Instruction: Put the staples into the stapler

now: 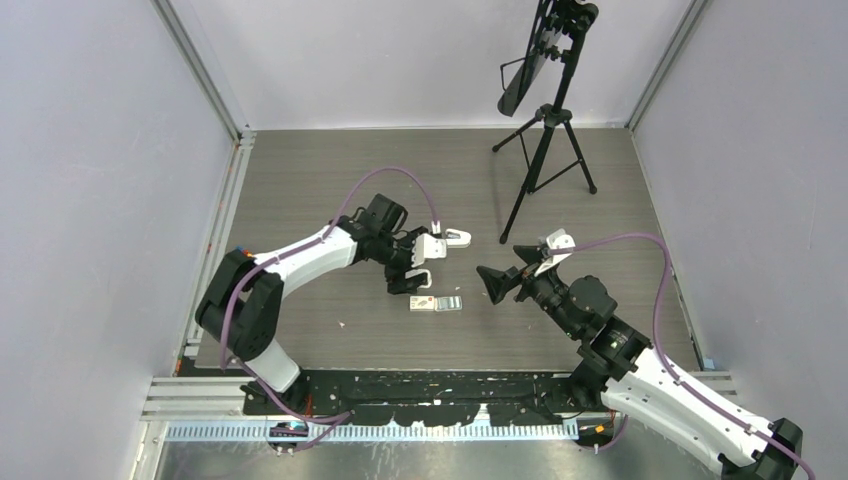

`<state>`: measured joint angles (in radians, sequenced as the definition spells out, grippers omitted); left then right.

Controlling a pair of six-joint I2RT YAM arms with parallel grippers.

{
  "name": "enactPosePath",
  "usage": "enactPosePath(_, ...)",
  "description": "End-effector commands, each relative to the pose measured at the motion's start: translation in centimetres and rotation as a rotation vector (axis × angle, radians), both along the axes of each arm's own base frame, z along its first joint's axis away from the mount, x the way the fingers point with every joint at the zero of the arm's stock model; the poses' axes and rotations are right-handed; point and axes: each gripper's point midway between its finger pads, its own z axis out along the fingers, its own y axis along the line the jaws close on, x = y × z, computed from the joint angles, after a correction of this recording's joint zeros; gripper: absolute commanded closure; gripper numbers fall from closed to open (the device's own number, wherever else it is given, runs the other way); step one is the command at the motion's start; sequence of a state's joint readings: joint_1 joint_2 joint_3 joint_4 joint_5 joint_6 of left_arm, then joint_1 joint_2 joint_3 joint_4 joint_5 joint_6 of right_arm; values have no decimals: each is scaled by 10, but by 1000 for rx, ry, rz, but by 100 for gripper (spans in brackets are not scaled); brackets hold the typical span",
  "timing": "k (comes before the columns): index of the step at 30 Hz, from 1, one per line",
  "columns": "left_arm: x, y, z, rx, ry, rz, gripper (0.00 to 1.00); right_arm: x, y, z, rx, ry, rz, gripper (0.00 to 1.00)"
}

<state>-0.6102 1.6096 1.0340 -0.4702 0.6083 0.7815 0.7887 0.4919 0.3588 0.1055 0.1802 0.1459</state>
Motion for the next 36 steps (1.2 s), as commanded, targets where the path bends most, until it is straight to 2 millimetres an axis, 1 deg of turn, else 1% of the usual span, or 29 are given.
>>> enactPosePath(1, 17, -14, 2, 21, -124, -59, 24, 2, 3, 18, 46, -46, 7, 0)
enactPosePath(5, 18, -19, -8, 21, -121, -63, 30, 1, 5, 15, 41, -42, 15, 0)
enactPosePath(7, 20, -20, -11, 26, -117, -64, 35, 0, 5, 15, 38, -42, 21, 0)
enactPosePath(16, 20, -28, -18, 24, -102, -74, 47, -2, 1, 18, 43, -49, 17, 0)
enactPosePath(19, 19, -28, -19, 28, -98, -75, 54, -2, 2, 15, 34, -39, 19, 0)
enactPosePath(22, 18, -28, -15, 23, -97, -71, 64, -1, 4, 12, 34, -18, 22, 0)
enactPosePath(27, 16, -31, 14, -30, -123, -53, 79, -10, 20, 9, 35, -22, 117, 0)
enactPosePath(31, 11, -34, 50, -103, -144, -33, 89, -26, 42, 7, 66, -74, 275, 0)
enactPosePath(32, 9, -34, 57, -120, -150, -29, 91, -29, 46, 9, 77, -98, 304, 0)
enactPosePath(35, 0, -32, 81, -174, -164, -18, 97, -40, 57, 6, 45, -176, 406, 1)
enactPosePath(36, -4, -31, 89, -193, -163, -15, 99, -39, 59, 3, 35, -181, 412, 1)
